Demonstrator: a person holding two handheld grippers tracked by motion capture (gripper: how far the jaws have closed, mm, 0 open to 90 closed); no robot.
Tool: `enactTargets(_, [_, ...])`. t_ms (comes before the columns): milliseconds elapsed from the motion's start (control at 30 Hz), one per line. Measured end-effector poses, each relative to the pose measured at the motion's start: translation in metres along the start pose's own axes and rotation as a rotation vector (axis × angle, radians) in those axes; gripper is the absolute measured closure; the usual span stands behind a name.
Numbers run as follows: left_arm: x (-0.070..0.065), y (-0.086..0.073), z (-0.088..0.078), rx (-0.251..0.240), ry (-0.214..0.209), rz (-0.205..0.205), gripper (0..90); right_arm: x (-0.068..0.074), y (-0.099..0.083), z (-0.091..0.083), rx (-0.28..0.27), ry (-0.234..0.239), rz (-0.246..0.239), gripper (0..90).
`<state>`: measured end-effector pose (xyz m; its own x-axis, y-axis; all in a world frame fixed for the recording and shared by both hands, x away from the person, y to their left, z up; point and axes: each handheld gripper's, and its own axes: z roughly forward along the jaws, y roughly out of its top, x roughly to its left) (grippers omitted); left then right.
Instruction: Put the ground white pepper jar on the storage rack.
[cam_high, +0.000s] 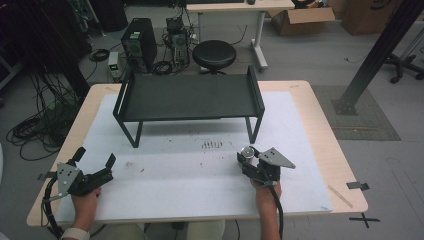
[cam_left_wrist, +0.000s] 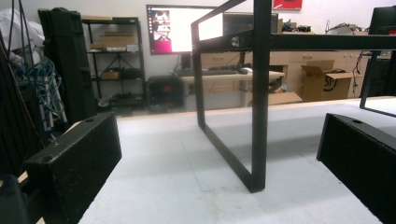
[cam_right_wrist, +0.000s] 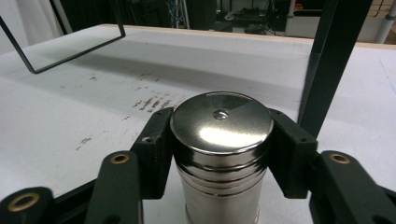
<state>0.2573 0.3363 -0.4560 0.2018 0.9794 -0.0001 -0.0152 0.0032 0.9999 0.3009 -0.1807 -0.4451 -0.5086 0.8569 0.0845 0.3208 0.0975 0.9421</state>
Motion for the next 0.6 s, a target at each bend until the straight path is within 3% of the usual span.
enactTargets(600, [0.0001,0.0000,-0.0001,-0.001,0.000,-0.001,0.2,0.0004,0.0039,-0.0041,-0.027,0.001,0.010,48.3])
